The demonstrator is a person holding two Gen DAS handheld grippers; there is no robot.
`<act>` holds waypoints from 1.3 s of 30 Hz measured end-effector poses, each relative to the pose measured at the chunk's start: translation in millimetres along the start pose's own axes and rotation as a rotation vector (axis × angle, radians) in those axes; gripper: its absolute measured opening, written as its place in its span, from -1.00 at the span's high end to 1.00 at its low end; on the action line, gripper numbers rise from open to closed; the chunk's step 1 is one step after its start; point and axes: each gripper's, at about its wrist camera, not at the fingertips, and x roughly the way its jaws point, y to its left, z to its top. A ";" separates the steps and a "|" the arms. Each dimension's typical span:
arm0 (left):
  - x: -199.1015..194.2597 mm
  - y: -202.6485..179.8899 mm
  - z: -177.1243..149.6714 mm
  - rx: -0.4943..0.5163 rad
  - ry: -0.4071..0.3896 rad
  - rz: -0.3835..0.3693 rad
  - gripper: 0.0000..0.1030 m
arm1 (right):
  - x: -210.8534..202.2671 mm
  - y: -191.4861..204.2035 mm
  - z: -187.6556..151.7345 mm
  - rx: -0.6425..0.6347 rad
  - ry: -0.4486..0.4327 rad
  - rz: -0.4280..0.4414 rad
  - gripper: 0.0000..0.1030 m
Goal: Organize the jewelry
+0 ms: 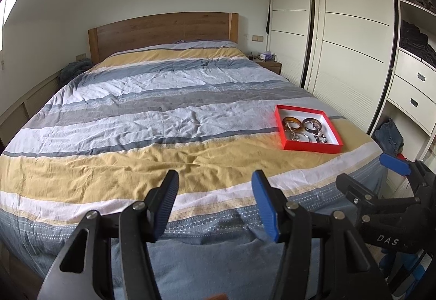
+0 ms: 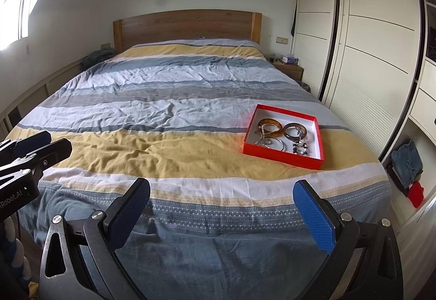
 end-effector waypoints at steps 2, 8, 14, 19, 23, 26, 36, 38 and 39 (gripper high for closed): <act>0.4 0.1 0.2 0.001 0.000 0.001 -0.08 | 0.5 -0.1 -0.3 0.001 0.002 -0.004 -0.99; 1.0 0.1 -1.4 0.005 0.007 -0.002 -0.12 | 2.8 -0.5 -2.8 -0.005 0.012 -0.013 -0.99; 1.6 0.0 -2.8 0.002 0.011 0.001 -0.21 | 3.8 -3.2 -3.5 0.003 0.017 -0.022 -0.99; 3.7 -1.5 -3.8 0.001 0.016 0.000 -0.26 | 4.6 -3.7 -4.5 0.005 0.022 -0.022 -1.00; 4.0 -1.5 -3.4 0.001 0.017 0.000 -0.27 | 5.0 -3.3 -4.7 0.006 0.024 -0.023 -1.00; 4.1 -1.7 -3.5 0.001 0.018 0.000 -0.27 | 5.0 -3.4 -4.7 0.005 0.024 -0.023 -1.00; 5.2 -1.3 -4.4 -0.001 0.019 0.003 -0.28 | 6.0 -5.6 -5.1 0.023 0.014 -0.029 -1.00; 5.6 -1.2 -5.1 -0.001 0.019 0.003 -0.28 | 6.6 -6.1 -5.1 0.025 0.013 -0.029 -1.00; 6.2 -0.6 -5.3 -0.001 0.019 0.003 -0.28 | 7.2 -6.0 -5.3 0.026 0.014 -0.030 -1.00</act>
